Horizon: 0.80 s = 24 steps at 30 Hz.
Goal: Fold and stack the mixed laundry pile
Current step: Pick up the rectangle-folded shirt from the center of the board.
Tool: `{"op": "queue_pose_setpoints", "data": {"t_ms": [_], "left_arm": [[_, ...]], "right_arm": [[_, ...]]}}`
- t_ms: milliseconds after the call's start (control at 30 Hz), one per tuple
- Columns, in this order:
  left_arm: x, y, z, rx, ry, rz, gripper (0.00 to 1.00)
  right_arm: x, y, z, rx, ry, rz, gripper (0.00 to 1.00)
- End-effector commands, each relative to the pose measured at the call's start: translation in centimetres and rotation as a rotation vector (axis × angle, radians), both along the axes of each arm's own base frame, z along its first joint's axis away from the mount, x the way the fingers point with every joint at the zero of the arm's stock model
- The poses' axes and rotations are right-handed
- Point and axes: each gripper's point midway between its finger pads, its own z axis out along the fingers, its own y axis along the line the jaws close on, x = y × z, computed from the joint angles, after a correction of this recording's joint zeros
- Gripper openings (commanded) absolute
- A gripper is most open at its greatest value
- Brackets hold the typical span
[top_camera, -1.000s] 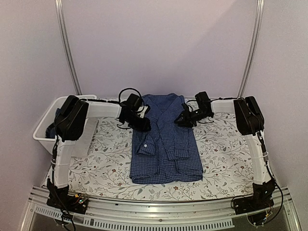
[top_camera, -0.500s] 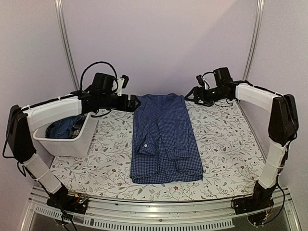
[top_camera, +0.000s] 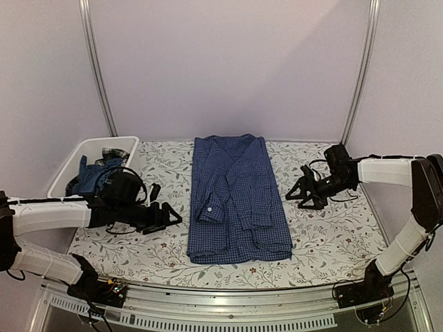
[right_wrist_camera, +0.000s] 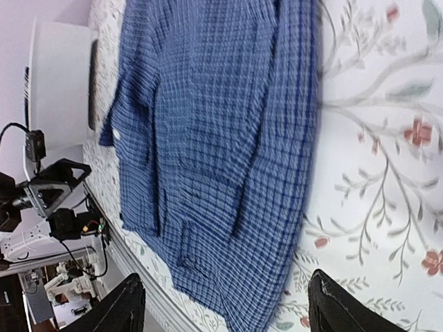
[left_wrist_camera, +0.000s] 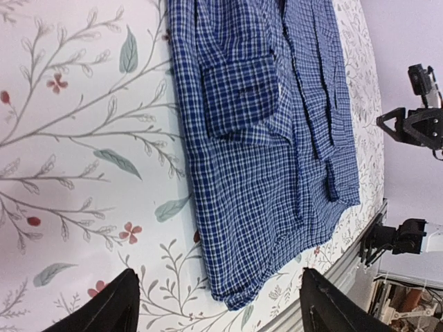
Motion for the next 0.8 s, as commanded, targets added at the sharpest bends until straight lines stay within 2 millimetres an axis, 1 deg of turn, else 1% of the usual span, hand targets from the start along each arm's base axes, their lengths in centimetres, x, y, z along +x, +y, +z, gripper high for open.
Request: {"op": "queue_pose_setpoints", "data": {"t_ms": [0, 33, 100, 233, 267, 367, 500, 600, 633, 700, 767], "left_arm": [[-2.0, -1.4, -0.1, -0.093, 0.103, 0.021, 0.77], [-2.3, -1.6, -0.9, -0.085, 0.126, 0.016, 0.75], [-2.7, -1.8, -2.5, -0.055, 0.169, 0.007, 0.71], [-2.8, -3.0, -4.9, -0.031, 0.219, -0.027, 0.64], [-2.8, -3.4, -5.3, -0.022, 0.231, -0.039, 0.62], [-2.9, -4.3, -6.4, 0.010, 0.253, -0.071, 0.58], [-2.8, -4.9, -7.3, 0.032, 0.281, -0.095, 0.53], [-2.9, -5.7, -7.7, 0.039, 0.290, -0.133, 0.49], [-3.0, -5.9, -7.8, 0.040, 0.290, -0.144, 0.49], [-3.1, -6.3, -7.8, 0.038, 0.289, -0.161, 0.45], [-3.4, -6.3, -7.8, 0.037, 0.294, -0.172, 0.36]], "right_arm": [[-4.6, 0.5, -2.3, 0.023, 0.140, 0.027, 0.77], [-5.3, 0.7, -3.2, 0.018, 0.164, 0.035, 0.76], [-5.9, 1.1, -4.4, -0.004, 0.195, 0.041, 0.74], [-7.0, 1.1, -7.5, -0.047, 0.265, 0.044, 0.69], [-7.3, 1.3, -8.3, -0.051, 0.288, 0.052, 0.68], [-8.2, 2.2, -9.5, -0.059, 0.312, 0.090, 0.65], [-9.5, 3.2, -10.9, -0.079, 0.344, 0.134, 0.59], [-10.3, 3.9, -11.3, -0.073, 0.369, 0.154, 0.49], [-10.6, 4.1, -11.4, -0.073, 0.376, 0.161, 0.48], [-11.2, 4.6, -11.3, -0.068, 0.384, 0.181, 0.41], [-11.9, 5.0, -11.2, -0.067, 0.391, 0.199, 0.34]]}}
